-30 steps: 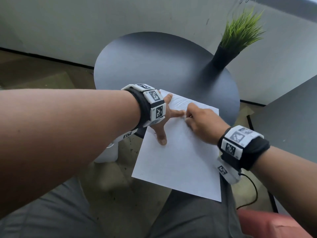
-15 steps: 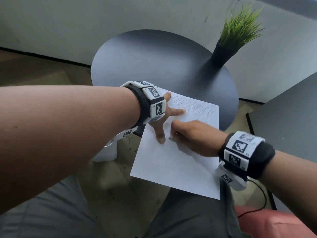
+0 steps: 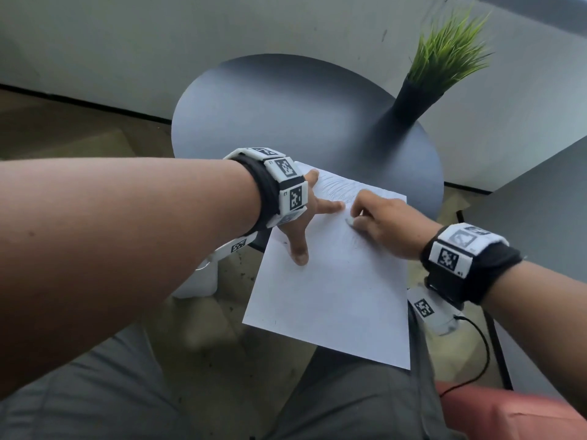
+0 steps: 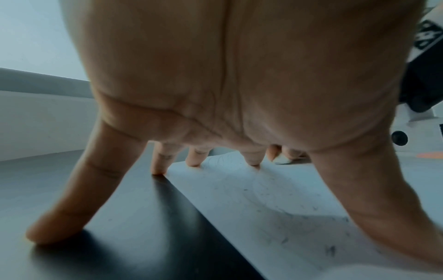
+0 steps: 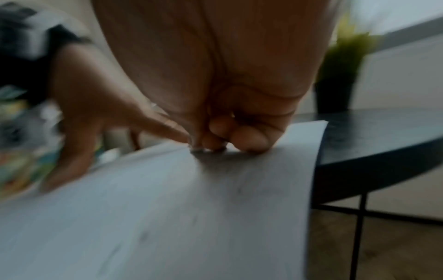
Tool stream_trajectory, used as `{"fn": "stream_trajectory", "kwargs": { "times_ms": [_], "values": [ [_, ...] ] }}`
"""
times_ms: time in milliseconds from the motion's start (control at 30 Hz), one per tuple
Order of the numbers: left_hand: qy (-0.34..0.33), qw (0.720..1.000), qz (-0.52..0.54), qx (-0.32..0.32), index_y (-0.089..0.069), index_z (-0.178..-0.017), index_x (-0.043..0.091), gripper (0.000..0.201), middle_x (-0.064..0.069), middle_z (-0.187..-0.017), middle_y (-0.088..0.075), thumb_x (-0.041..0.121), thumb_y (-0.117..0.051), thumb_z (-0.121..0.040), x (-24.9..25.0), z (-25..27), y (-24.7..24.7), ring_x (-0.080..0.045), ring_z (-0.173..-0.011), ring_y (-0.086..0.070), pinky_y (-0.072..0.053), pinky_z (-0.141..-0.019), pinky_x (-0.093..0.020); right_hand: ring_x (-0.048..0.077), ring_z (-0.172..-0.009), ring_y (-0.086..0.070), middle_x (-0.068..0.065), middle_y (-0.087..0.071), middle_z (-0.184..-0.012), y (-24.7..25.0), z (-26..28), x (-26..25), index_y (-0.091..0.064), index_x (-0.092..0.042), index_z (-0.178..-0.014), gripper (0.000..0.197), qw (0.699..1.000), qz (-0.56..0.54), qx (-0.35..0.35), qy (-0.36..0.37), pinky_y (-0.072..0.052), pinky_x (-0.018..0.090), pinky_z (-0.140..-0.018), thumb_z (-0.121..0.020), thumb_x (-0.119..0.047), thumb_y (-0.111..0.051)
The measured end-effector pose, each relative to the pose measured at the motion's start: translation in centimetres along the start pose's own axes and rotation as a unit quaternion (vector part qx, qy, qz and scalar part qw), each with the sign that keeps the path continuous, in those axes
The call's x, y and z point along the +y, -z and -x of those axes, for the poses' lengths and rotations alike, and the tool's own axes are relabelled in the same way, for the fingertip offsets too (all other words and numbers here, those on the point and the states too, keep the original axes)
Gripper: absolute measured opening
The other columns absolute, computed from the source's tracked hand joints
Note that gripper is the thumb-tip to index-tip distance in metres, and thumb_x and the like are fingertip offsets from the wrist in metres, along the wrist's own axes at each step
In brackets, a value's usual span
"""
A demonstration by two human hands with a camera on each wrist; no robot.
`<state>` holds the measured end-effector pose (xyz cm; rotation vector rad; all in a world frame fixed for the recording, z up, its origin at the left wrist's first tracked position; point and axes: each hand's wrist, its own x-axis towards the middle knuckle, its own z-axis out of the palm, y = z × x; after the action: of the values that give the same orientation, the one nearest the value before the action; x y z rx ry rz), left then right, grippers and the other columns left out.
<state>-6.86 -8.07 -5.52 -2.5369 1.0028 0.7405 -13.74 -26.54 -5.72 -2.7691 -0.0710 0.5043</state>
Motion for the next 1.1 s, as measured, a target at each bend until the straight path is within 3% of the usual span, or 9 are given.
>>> {"fn": "stream_trajectory", "kwargs": {
  "times_ms": [133, 233, 433, 567, 633, 800, 967, 1033, 1100],
  "values": [
    [0.012, 0.999, 0.034, 0.02, 0.01, -0.141, 0.069, 0.124, -0.008, -0.163, 0.008, 0.092, -0.063, -0.044, 0.3, 0.1, -0.3, -0.052, -0.146, -0.004, -0.027, -0.111, -0.064, 0.024, -0.095, -0.056, 0.0, -0.061, -0.099, -0.3, -1.1, 0.9, -0.051, -0.027, -0.098, 0.015, 0.998, 0.002, 0.021, -0.058, -0.048, 0.038, -0.083, -0.094, -0.041, -0.05],
    [0.023, 0.997, 0.053, 0.045, 0.008, -0.144, 0.065, 0.116, -0.006, -0.163, 0.003, 0.097, -0.054, -0.051, 1.0, 0.3, -0.7, -0.051, -0.147, 0.006, -0.026, -0.107, -0.068, 0.027, -0.095, -0.054, 0.005, -0.062, -0.101, -0.6, -0.4, -0.2, -0.049, -0.021, -0.101, 0.015, 0.997, 0.009, 0.038, -0.065, -0.046, 0.038, -0.082, -0.096, -0.034, -0.049],
    [0.025, 0.997, 0.054, 0.046, 0.01, -0.146, 0.063, 0.118, -0.009, -0.164, 0.007, 0.094, -0.058, -0.055, 1.2, 0.6, -0.8, -0.054, -0.145, 0.011, -0.027, -0.104, -0.072, 0.028, -0.083, -0.051, 0.005, -0.06, -0.092, -2.2, 2.7, -3.7, -0.049, -0.016, -0.094, 0.003, 0.988, 0.054, -0.036, 0.138, -0.045, 0.039, -0.074, -0.093, -0.019, -0.05],
    [0.025, 0.997, 0.059, 0.052, 0.006, -0.147, 0.061, 0.117, -0.006, -0.164, 0.009, 0.093, -0.059, -0.055, 1.2, 0.7, -0.8, -0.051, -0.146, 0.005, -0.032, -0.103, -0.067, 0.027, -0.09, -0.056, 0.004, -0.061, -0.093, 0.0, 0.3, -1.0, -0.051, -0.021, -0.096, 0.007, 0.999, 0.034, 0.016, -0.009, -0.047, 0.037, -0.076, -0.093, -0.028, -0.051],
    [0.027, 0.997, 0.056, 0.052, 0.005, -0.149, 0.06, 0.118, -0.006, -0.164, 0.01, 0.093, -0.059, -0.056, 1.1, 0.7, -0.7, -0.051, -0.146, 0.003, -0.032, -0.104, -0.066, 0.028, -0.089, -0.053, 0.003, -0.057, -0.092, -0.2, -0.2, -0.8, -0.047, -0.019, -0.098, 0.01, 0.997, 0.053, 0.047, -0.034, -0.045, 0.037, -0.074, -0.094, -0.029, -0.048],
    [0.029, 0.999, 0.032, 0.031, 0.012, -0.152, 0.053, 0.119, -0.004, -0.165, 0.017, 0.093, -0.055, -0.061, 1.3, 1.1, -0.4, -0.055, -0.144, 0.017, -0.018, -0.108, -0.073, 0.025, -0.083, -0.055, 0.001, -0.063, -0.092, -1.7, 2.0, -3.0, -0.051, -0.018, -0.095, 0.006, 0.984, 0.047, -0.056, 0.162, -0.046, 0.039, -0.073, -0.09, -0.017, -0.054],
    [0.015, 0.998, 0.049, 0.031, 0.009, -0.155, 0.047, 0.122, 0.001, -0.166, 0.017, 0.089, -0.059, -0.062, 1.2, 0.9, -0.8, -0.049, -0.148, 0.012, -0.027, -0.106, -0.07, 0.029, -0.091, -0.056, 0.003, -0.059, -0.092, 0.2, -0.5, -0.1, -0.049, -0.021, -0.096, 0.009, 0.997, 0.057, 0.035, -0.031, -0.046, 0.038, -0.073, -0.093, -0.03, -0.05],
    [0.011, 0.998, 0.05, 0.03, 0.008, -0.154, 0.047, 0.124, 0.0, -0.166, 0.016, 0.089, -0.061, -0.061, 1.1, 0.7, -0.8, -0.049, -0.148, 0.009, -0.029, -0.106, -0.068, 0.031, -0.09, -0.055, 0.005, -0.058, -0.094, -0.7, 0.1, -1.3, -0.048, -0.015, -0.103, 0.014, 0.996, 0.072, 0.028, 0.035, -0.041, 0.035, -0.07, -0.096, -0.027, -0.047],
    [0.009, 0.999, 0.043, 0.029, 0.01, -0.154, 0.048, 0.123, -0.001, -0.166, 0.017, 0.089, -0.061, -0.061, 1.1, 0.7, -0.7, -0.049, -0.148, 0.008, -0.03, -0.106, -0.067, 0.027, -0.087, -0.054, 0.003, -0.062, -0.096, -1.7, 1.6, -2.8, -0.051, -0.014, -0.103, 0.012, 0.988, 0.062, -0.035, 0.138, -0.043, 0.035, -0.072, -0.096, -0.023, -0.047]
  ]
}}
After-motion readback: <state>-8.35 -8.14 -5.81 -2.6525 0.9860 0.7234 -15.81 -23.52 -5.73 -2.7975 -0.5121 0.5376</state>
